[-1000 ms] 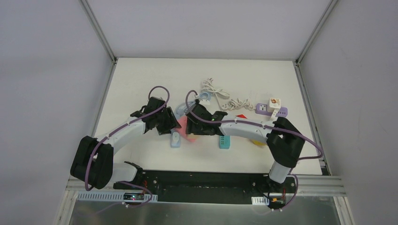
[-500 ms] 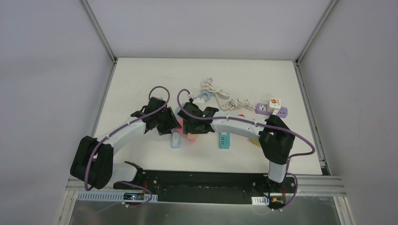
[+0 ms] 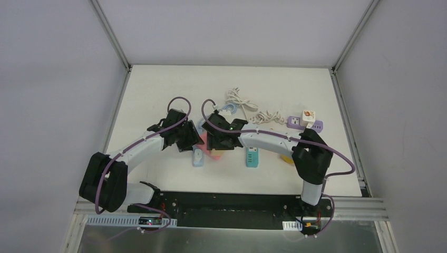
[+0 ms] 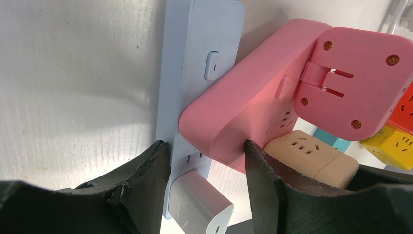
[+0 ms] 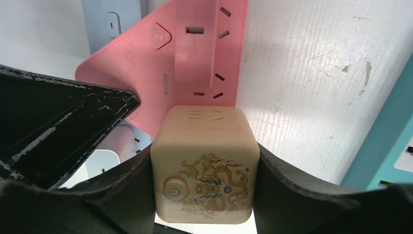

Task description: Pull the plug off the socket

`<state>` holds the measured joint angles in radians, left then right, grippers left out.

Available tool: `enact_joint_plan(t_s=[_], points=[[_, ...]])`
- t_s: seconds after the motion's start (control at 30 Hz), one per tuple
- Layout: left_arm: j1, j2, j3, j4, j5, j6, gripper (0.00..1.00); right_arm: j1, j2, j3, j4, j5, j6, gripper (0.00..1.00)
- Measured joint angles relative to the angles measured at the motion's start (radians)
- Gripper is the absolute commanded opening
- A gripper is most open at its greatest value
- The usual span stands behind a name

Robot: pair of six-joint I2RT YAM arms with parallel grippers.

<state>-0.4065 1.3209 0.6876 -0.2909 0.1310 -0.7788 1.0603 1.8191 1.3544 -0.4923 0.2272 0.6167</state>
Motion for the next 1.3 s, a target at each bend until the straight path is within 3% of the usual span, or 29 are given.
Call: enact_joint_plan(t_s=[0.17,0.43,0.7,1.03,1.3], points=[[0.0,0.0,0.002,-0.003,0.0,-0.003,0.32,0.017,0.019,0.038,-0.041,0.032,-0.002,0.0],[0.0,0.005,0.005,-0.005,0.006,-0.002,0.32,-0.018,-0.067,-0.109,0.114,-0.047,-0.004,0.0],[0.001,0.007,0.006,-0.006,0.01,-0.005,0.3,0.023,0.017,0.046,-0.057,0.049,-0.006,0.0],[-0.011,0.021,0.002,0.009,0.048,-0.019,0.3,-0.04,-0.123,-0.165,0.12,-0.08,0.011,0.0],[-0.011,0.02,-0.002,0.012,0.052,-0.026,0.29,0.022,0.002,0.059,-0.12,0.054,-0.007,0.0]])
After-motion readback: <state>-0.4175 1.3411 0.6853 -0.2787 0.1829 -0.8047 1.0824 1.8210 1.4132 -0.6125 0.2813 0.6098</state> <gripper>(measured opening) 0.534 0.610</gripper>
